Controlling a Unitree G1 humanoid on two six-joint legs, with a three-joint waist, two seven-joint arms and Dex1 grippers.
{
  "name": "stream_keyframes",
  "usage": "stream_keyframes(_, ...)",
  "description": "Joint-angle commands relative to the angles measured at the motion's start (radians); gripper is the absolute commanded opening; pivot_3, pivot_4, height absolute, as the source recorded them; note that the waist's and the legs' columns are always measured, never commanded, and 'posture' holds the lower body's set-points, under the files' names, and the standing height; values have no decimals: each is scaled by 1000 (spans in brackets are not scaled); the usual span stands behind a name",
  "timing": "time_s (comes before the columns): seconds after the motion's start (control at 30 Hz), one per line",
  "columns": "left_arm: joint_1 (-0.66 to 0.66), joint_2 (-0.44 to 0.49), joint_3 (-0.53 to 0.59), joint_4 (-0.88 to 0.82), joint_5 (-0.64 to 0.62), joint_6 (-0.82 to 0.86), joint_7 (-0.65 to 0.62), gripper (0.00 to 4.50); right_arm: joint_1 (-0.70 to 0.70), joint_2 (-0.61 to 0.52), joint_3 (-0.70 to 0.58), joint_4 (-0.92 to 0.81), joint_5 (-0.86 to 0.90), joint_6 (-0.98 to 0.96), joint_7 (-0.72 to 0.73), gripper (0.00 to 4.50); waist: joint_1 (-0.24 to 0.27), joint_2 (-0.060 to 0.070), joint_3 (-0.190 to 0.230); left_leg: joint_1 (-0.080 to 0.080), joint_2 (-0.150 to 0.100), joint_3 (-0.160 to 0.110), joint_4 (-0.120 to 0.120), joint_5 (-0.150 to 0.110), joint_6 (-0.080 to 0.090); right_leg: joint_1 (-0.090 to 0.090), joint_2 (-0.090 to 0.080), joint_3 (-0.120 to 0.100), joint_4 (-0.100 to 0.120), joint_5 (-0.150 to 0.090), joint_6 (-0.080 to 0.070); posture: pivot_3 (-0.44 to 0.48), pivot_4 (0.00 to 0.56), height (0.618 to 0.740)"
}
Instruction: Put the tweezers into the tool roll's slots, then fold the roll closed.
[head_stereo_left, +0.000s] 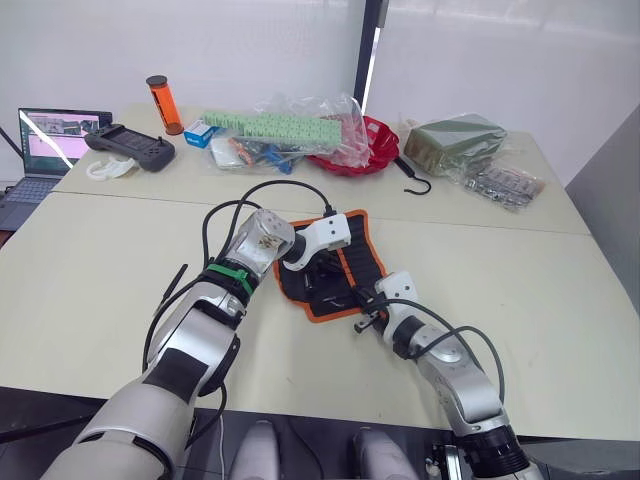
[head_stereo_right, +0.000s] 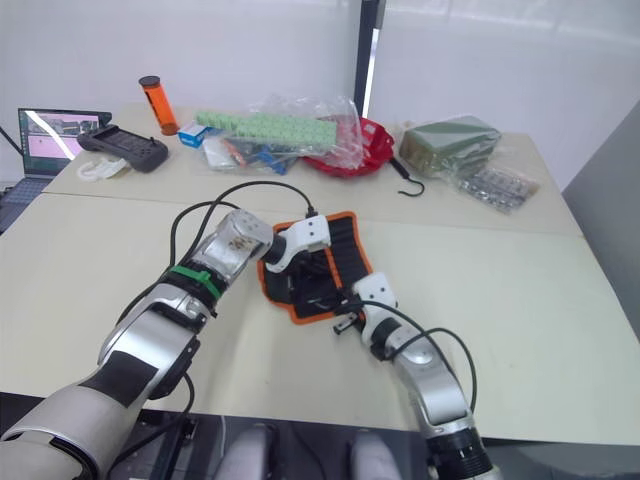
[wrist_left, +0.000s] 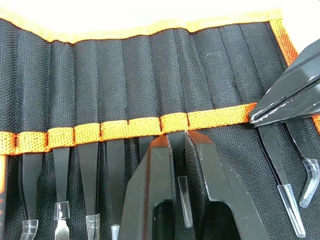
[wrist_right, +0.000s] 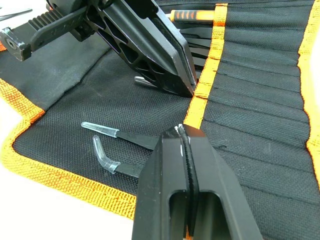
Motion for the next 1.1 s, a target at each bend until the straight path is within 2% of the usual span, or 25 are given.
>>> stream_keyframes(0.03, -27, 0, 52, -57, -37, 68, -15, 1566, 32, -9, 11, 53, -16, 56, 0, 0, -2, 0, 0, 0, 0, 0, 0, 0, 0, 0, 0, 0, 0, 0, 0, 0, 150, 738)
stream_keyframes(0.23, 6, 92, 95, -237, -71, 246, -59, 3547, 9, -11, 16, 75, -19, 56, 9, 0, -9, 0, 0, 0, 0, 0, 0, 0, 0, 0, 0, 0, 1, 0, 0, 0, 150, 738)
stream_keyframes(0.33, 11, 149, 165, -341, -133, 397, -63, 4463, -3, -11, 18, 87, -20, 53, 13, 0, -12, 0, 0, 0, 0, 0, 0, 0, 0, 0, 0, 0, 2, 0, 0, 0, 150, 738)
stream_keyframes(0.47, 58, 296, 279, -512, -201, 575, -39, 4463, -18, -14, 27, 109, -21, 48, 32, 0, -27, 1, 0, 1, 1, -1, 0, 0, 0, 0, 0, 0, 4, 0, 0, 0, 150, 738)
stream_keyframes(0.63, 177, 441, 469, -657, -253, 719, 103, 4463, -38, -18, 37, 136, -22, 44, 51, 0, -34, 1, 0, 4, 1, -2, 0, 0, 0, 0, 0, 0, 9, 0, 0, 0, 150, 738)
stream_keyframes(0.7, 245, 482, 559, -708, -271, 739, 163, 4463, -46, -22, 43, 146, -21, 42, 66, 0, -36, 1, 0, 4, 1, -2, 0, 0, 0, 0, 0, 0, 10, 0, 0, 0, 150, 738)
stream_keyframes(0.8, 392, 546, 627, -825, -257, 725, 241, 4463, -66, -30, 60, 177, -36, 24, 90, 0, -38, 1, 0, 6, 1, -2, 0, 0, -1, 0, 0, 0, 11, 0, 0, 0, 150, 738)
stream_keyframes(0.83, 426, 557, 642, -857, -259, 725, 264, 4463, -71, -33, 66, 186, -43, 17, 95, 0, -37, 1, 0, 7, 1, -1, 0, 0, -1, 0, 0, 0, 11, 0, 0, 0, 150, 738)
stream_keyframes(0.97, 596, 509, 852, -1064, -338, 813, 361, 4463, -98, -37, 79, 238, -52, -10, 117, 0, -32, -2, -1, 9, 2, 0, -1, 1, -2, 2, 0, 0, 11, 0, 0, 0, 150, 738)
stream_keyframes(1.1, 775, 464, 973, -1216, -389, 848, 402, 4463, -109, -42, 84, 263, -61, -30, 141, 0, -35, -3, -2, 11, 2, 0, -1, 2, -3, 3, 0, 1, 11, 0, 0, 0, 150, 738)
